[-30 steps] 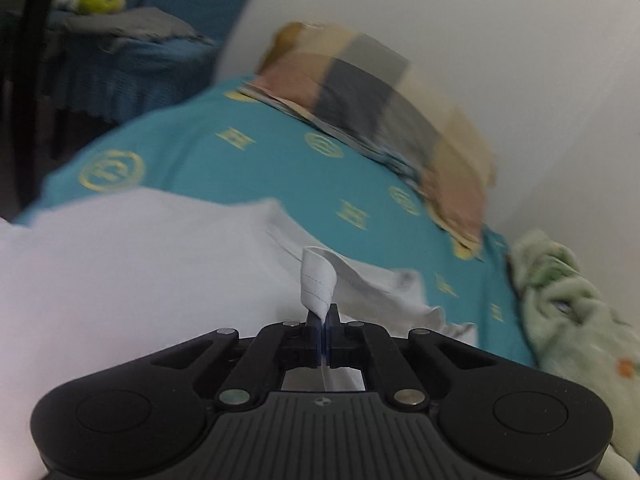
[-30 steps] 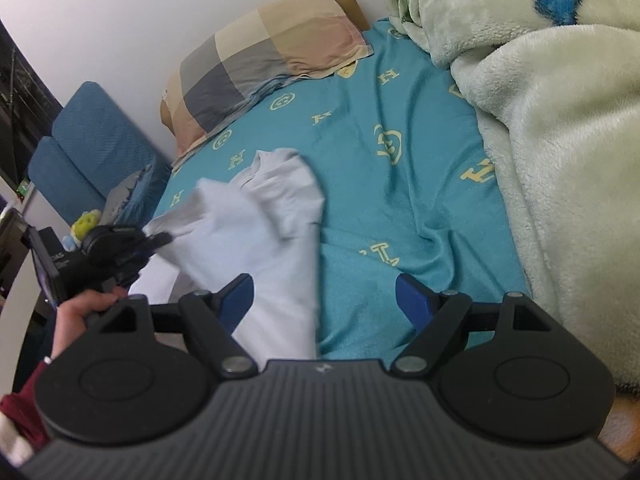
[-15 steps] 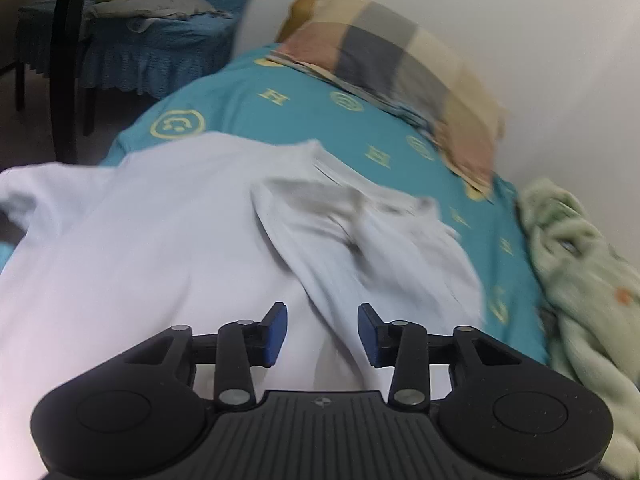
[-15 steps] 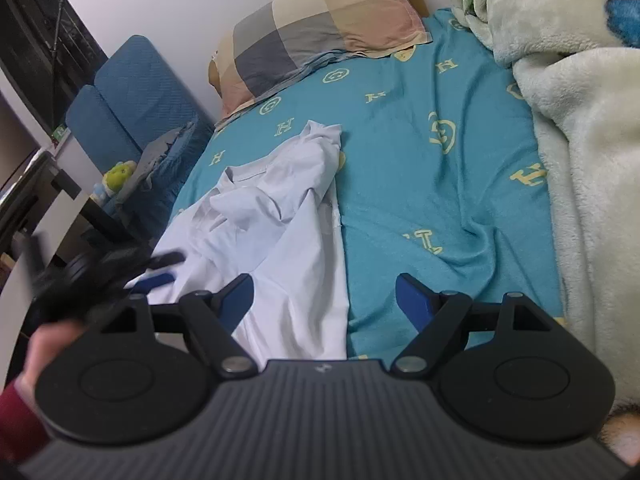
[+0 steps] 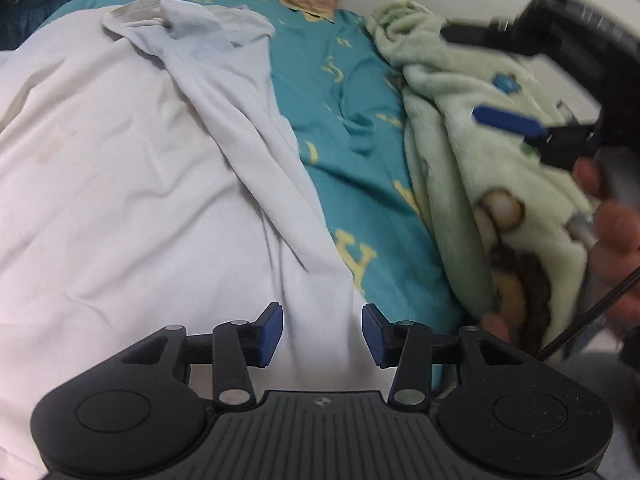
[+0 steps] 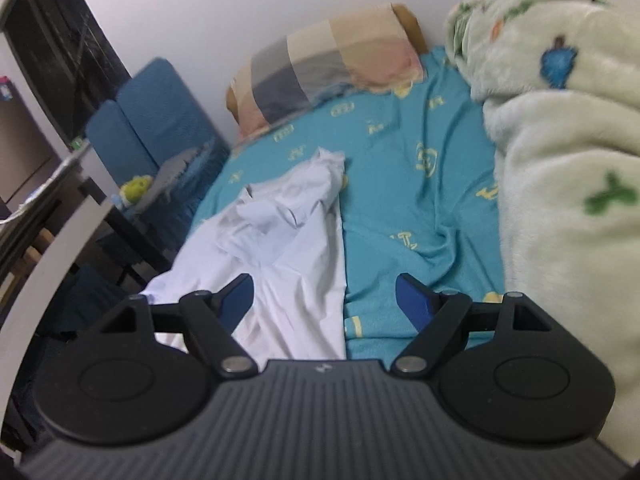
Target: Fold clothes
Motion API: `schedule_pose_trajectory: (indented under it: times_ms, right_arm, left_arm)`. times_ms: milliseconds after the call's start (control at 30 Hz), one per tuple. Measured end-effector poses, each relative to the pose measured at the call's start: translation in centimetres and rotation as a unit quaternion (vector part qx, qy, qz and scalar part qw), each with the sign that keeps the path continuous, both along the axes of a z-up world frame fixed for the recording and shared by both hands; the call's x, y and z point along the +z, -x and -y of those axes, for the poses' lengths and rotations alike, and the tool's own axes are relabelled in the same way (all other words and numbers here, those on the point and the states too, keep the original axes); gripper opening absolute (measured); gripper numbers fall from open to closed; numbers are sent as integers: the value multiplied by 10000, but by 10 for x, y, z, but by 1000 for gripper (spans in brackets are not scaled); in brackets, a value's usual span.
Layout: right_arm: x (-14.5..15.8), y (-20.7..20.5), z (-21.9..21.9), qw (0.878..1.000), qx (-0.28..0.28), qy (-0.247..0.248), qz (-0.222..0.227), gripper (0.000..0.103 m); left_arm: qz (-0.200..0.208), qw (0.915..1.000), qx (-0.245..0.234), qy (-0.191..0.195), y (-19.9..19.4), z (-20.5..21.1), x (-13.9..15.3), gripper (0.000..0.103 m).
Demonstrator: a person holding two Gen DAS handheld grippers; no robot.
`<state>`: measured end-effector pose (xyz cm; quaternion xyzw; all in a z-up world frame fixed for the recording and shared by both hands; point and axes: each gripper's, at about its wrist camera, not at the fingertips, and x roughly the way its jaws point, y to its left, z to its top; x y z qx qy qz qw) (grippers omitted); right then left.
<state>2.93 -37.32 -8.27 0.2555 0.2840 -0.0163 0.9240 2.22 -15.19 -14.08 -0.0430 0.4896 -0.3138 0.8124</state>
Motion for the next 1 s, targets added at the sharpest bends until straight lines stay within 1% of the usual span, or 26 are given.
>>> schedule_pose_trajectory:
  times_ms: [67,100,133,167,233,300,367,433,500,600,667,700,733,767,800,867,933,1000]
  right_arm:
    - [-1,16,1,9999,-98,5,64,80]
    - [-4,18,2,9999,-144,-20,-18,80]
    - [-8,19,4,9998,-190,-45,-105,80]
    - [-11,17,5,9996,-189,-68,-210,80]
    - [-16,13,8,9992,-204,-126,-317,80]
    - [-18,11,7,9990,-176,-180,-361,80]
    - [-19,9,3,9991,-56,-210,-370,80]
    - [-21,4,-5,9989,125,-159,-433,80]
    - [-23,-2,-14,9982,308,-73,-504,80]
    - [-26,-9,-28,9965,586,26,-587,80]
    - [-28,-12,-36,9951,752,35,-639,80]
    - [-30,-12,-37,9945,800,5,-676,80]
    - [-32,-13,-39,9939,846,-26,-713,80]
    - [-33,-14,-39,9934,863,-72,-748,80]
    - [-35,-14,-39,9930,877,-119,-784,80]
    - [-39,-16,-37,9929,792,-198,-864,80]
    - [-40,-17,-31,9938,626,-264,-876,80]
    - [-39,-16,-25,9950,473,-313,-820,80]
  left_arm:
    - [140,9996,-218,-139,8,6,-3,37]
    - [218,9991,-295,-215,9,7,-2,29]
    - [183,9992,-292,-191,7,4,0,7]
    - [148,9993,-289,-168,5,2,1,3]
    - [70,9995,-278,-104,1,-5,5,3]
    - [-131,9996,-170,208,-10,-24,19,3]
    - [-489,9973,-33,540,-19,-50,28,3]
    - [-1069,9909,76,810,-31,-79,28,3]
    - [-1432,9861,392,747,-41,-107,20,4]
    - [-1705,9807,900,325,-51,-133,2,2]
    - [-1915,9743,1178,151,-57,-143,-6,5]
    - [-1926,9741,1173,136,-59,-142,-6,7]
    - [-1922,9744,1163,125,-60,-141,-5,15]
    - [-1803,9771,1120,146,-59,-138,-1,24]
    - [-1677,9798,1074,167,-59,-135,4,27]
    - [-1373,9859,928,237,-54,-124,18,40]
    - [-1164,9895,799,316,-49,-113,29,46]
    - [-1012,9925,591,361,-40,-95,36,48]
